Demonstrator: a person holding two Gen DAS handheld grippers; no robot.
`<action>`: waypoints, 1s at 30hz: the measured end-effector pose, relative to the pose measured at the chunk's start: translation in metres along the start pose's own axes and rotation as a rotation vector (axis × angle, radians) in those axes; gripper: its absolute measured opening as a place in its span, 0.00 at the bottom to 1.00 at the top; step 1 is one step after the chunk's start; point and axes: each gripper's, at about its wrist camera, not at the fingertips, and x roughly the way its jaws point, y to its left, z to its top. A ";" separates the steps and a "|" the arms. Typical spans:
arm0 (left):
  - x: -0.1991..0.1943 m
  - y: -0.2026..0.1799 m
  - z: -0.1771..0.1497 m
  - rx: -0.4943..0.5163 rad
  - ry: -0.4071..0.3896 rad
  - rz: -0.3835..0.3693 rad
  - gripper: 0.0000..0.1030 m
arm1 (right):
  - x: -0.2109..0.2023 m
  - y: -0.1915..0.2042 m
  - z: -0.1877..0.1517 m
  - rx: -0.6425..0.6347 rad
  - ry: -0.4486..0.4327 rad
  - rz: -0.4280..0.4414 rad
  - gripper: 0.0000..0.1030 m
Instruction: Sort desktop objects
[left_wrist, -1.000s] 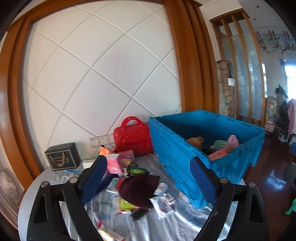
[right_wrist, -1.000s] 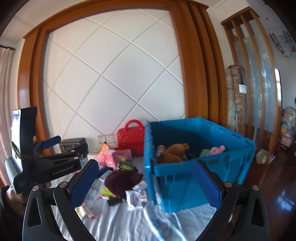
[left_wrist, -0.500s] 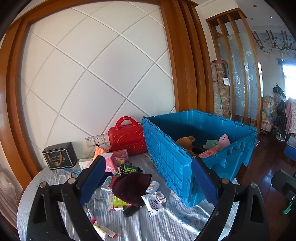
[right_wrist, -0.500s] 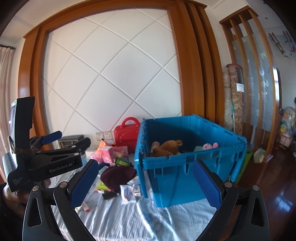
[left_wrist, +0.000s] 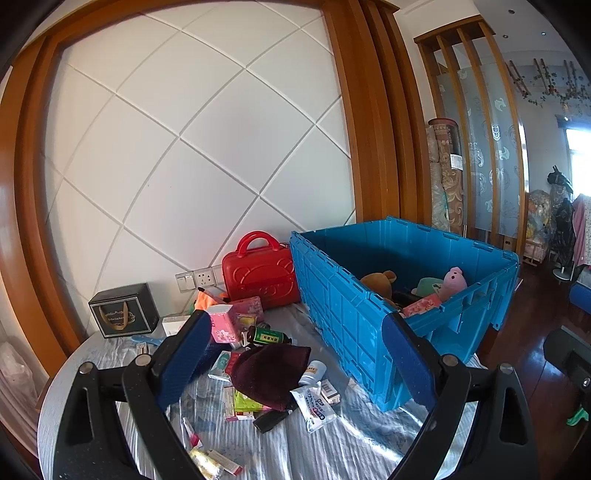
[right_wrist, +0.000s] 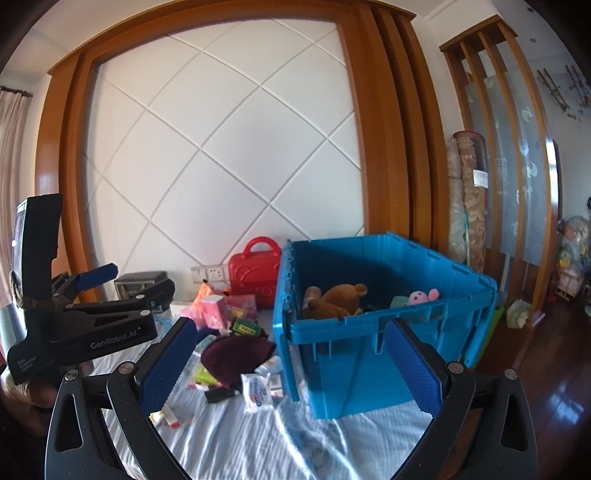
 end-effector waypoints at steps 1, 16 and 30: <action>0.000 0.000 0.000 -0.001 -0.001 0.001 0.92 | 0.001 0.000 0.000 -0.004 0.003 -0.011 1.00; 0.004 0.002 0.003 0.002 -0.004 0.000 0.92 | 0.019 -0.010 -0.001 -0.001 0.055 -0.085 1.00; -0.001 -0.001 0.009 -0.007 -0.053 0.037 0.91 | 0.023 -0.022 -0.002 0.006 0.060 -0.073 1.00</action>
